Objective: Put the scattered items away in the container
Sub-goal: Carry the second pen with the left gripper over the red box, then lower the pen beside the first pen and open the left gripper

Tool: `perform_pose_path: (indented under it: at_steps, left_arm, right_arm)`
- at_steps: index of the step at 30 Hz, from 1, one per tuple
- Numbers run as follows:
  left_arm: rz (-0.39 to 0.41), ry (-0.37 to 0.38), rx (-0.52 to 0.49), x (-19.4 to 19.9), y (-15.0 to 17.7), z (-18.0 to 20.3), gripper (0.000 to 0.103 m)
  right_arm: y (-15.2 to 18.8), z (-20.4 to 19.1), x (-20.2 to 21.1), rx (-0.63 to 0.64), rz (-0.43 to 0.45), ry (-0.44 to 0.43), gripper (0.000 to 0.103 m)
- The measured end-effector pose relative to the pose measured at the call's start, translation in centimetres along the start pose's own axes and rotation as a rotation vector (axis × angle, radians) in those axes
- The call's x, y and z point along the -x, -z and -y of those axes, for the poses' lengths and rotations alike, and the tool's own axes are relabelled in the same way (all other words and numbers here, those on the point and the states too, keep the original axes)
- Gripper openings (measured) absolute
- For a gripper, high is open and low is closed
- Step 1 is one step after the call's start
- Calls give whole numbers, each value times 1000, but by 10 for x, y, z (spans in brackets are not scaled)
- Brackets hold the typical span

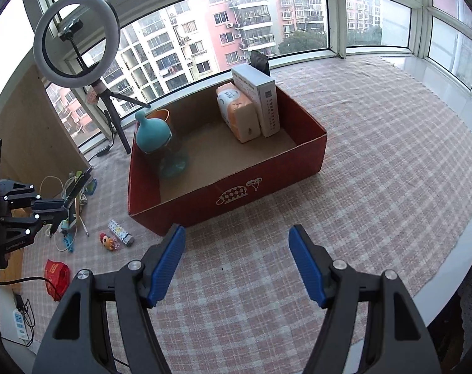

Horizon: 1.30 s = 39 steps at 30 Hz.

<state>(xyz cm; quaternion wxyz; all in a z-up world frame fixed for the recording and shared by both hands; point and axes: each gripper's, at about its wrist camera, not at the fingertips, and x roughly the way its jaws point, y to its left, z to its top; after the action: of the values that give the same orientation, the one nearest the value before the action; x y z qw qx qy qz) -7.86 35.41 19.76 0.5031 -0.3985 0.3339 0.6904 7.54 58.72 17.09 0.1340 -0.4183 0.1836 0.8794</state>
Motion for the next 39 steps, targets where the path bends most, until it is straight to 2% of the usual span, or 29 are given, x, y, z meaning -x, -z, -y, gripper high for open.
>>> perform_pose_path:
  at_steps: [5,9,16,21,27,39]
  left_arm:
    - [-3,68,-85,-35,-71,11,10]
    - [-29,123,-123,-75,-119,18,10]
    - [-90,199,-207,-142,-173,36,10]
    - [-147,243,-230,-184,-185,39,10]
    - [-200,315,-249,-215,-184,43,10]
    - [-225,371,-278,-232,-187,55,11]
  right_arm:
    - [-27,38,0,-39,48,23,68]
    - [-41,69,-13,-67,41,40,68]
    - [-51,119,-52,-116,-16,76,68]
    - [-48,149,-80,-181,-72,73,68]
    - [-51,163,-95,-195,-93,86,68]
    - [-54,161,-103,-182,-100,83,68]
